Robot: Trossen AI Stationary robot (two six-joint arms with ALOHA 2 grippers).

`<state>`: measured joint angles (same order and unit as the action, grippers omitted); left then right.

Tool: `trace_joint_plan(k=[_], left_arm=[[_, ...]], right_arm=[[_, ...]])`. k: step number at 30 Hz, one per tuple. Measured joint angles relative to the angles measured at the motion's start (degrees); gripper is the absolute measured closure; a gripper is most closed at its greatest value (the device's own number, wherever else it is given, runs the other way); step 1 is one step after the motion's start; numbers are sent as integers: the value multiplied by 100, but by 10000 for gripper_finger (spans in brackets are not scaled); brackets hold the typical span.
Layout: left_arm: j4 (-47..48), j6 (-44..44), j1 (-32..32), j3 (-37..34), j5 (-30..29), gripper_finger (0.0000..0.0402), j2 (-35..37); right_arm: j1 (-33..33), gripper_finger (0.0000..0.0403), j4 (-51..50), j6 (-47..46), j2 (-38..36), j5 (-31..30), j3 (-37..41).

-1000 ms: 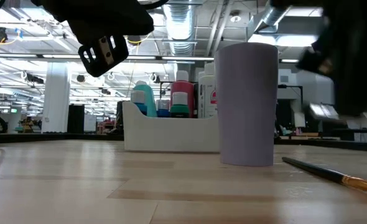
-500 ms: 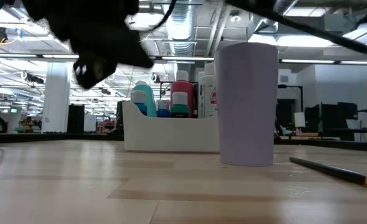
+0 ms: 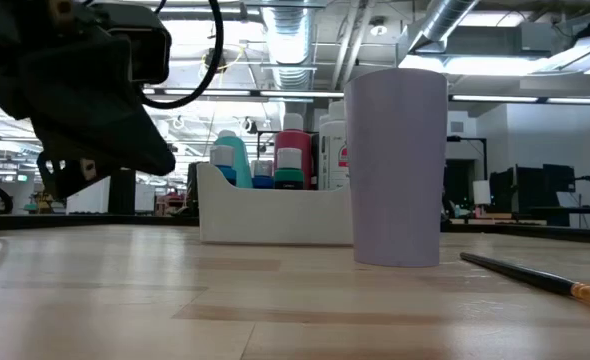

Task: Pick & Place Paint Supplies
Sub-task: Put the silver paintbrush into the blue cup

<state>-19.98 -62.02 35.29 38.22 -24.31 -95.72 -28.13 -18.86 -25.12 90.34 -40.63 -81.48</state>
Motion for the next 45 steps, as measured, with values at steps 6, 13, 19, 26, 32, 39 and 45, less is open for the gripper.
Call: trace_joint_plan(k=[6, 13, 19, 26, 32, 39, 45], left_arm=[[-269, 2, 0, 0, 116, 399, -2], [-306, 0, 2, 0, 731, 399, 26], [-293, 2, 0, 0, 948, 399, 303], [-159, 412, -31, -7, 960, 399, 745], [129, 608, -128, -7, 937, 399, 1008], [203, 608, -290, -7, 933, 399, 1038], [204, 611, -319, -7, 936, 399, 1038]], right_arm=[[-31, 403, 2011, -56, -363, -431, 1538], [-267, 403, 3534, -28, -641, -1489, 2880], [-494, 403, 3678, -175, -561, -1647, 3150], [-596, 403, 4408, -189, -285, -1759, 3627], [-629, 403, 4483, -536, -283, -1798, 3934], [-628, 396, 4506, -931, -286, -1794, 4104], [-583, 362, 4509, -1108, -286, -1793, 4121]])
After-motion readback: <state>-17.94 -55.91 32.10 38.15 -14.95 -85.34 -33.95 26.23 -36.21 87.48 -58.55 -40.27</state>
